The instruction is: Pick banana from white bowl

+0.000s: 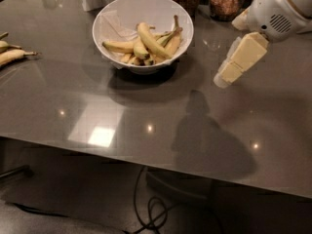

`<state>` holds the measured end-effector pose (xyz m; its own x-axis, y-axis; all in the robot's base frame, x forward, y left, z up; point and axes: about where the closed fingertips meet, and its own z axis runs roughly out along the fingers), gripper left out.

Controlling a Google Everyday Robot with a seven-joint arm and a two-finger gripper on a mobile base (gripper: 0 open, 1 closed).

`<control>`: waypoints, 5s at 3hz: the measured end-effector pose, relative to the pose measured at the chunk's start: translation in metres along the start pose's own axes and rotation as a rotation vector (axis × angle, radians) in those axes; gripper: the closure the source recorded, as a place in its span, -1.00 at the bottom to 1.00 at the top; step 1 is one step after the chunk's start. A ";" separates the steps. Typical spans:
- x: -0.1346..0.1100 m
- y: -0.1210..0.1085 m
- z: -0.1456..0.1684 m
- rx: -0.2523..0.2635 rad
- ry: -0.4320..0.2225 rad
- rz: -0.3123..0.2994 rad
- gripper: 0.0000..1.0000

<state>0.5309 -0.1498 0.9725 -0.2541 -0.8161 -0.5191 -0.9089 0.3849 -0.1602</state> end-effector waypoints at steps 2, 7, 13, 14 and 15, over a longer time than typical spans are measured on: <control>-0.035 -0.029 0.030 -0.049 -0.137 0.094 -1.00; -0.160 -0.076 0.119 -0.092 -0.363 0.005 -0.74; -0.146 -0.107 0.190 -0.199 -0.204 0.294 -0.04; -0.139 -0.102 0.195 -0.226 -0.179 0.328 0.18; -0.136 -0.098 0.196 -0.247 -0.167 0.345 0.55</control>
Offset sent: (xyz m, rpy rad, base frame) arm 0.0332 0.0231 -0.0011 0.1232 0.0176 -0.0237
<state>0.7192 0.0083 0.8938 -0.5179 -0.5697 -0.6382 -0.8371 0.4913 0.2407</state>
